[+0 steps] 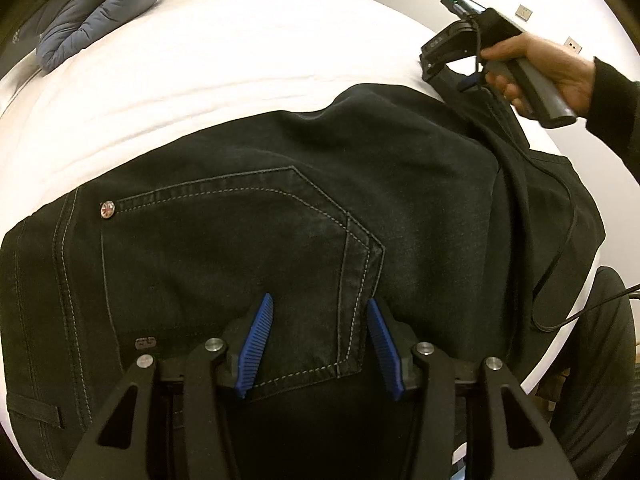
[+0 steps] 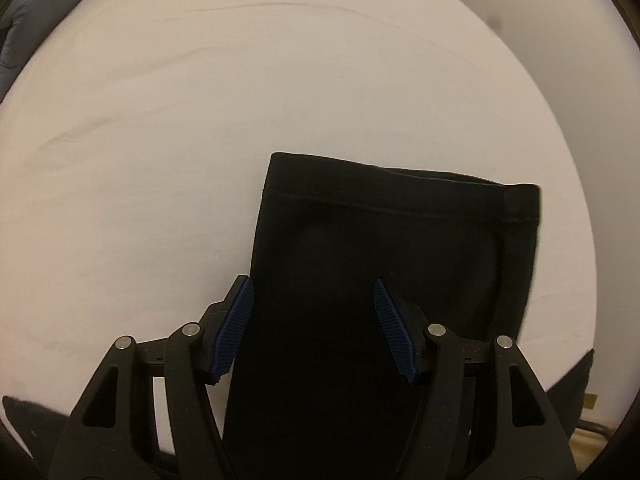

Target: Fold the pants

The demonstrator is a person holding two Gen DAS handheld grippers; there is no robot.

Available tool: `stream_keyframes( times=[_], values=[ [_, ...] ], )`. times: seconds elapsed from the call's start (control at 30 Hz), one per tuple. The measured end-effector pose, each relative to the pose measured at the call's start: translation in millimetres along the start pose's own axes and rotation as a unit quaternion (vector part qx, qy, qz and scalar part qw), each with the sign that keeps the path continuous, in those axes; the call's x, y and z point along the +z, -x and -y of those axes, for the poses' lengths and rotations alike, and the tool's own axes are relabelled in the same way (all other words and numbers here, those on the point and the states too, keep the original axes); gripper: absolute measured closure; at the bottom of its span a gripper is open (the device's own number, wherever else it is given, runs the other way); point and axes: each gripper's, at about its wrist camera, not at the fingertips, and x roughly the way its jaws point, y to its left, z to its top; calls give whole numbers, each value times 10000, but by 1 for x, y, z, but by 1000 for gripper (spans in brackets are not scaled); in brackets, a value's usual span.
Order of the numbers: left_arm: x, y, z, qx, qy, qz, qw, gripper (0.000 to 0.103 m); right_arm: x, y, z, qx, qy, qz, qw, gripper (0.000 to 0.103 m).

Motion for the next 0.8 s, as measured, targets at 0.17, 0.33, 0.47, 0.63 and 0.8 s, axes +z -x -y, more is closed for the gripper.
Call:
stream_keyframes(
  times=[0.17,0.33,0.47,0.63,0.8],
  values=[
    [-1,1,-1,5,-11,8,10000,51,23,-5,5,405,-56,159,9990,86],
    [0,2,0,29,1,-15,10000,51,40,6,50,1005,-555,475,9923,98],
    [3,3,2,24,24,-49,10000,51,38,40,101,1482,-1016,1077,9778,99],
    [5,1,5,103,-45,-110,9999,51,-28,102,179,2203,-1813,1947,9384,99],
    [10,-1,9,145,-54,-202,9997,51,-117,121,261,2859,-3107,2376,8748,99]
  ],
)
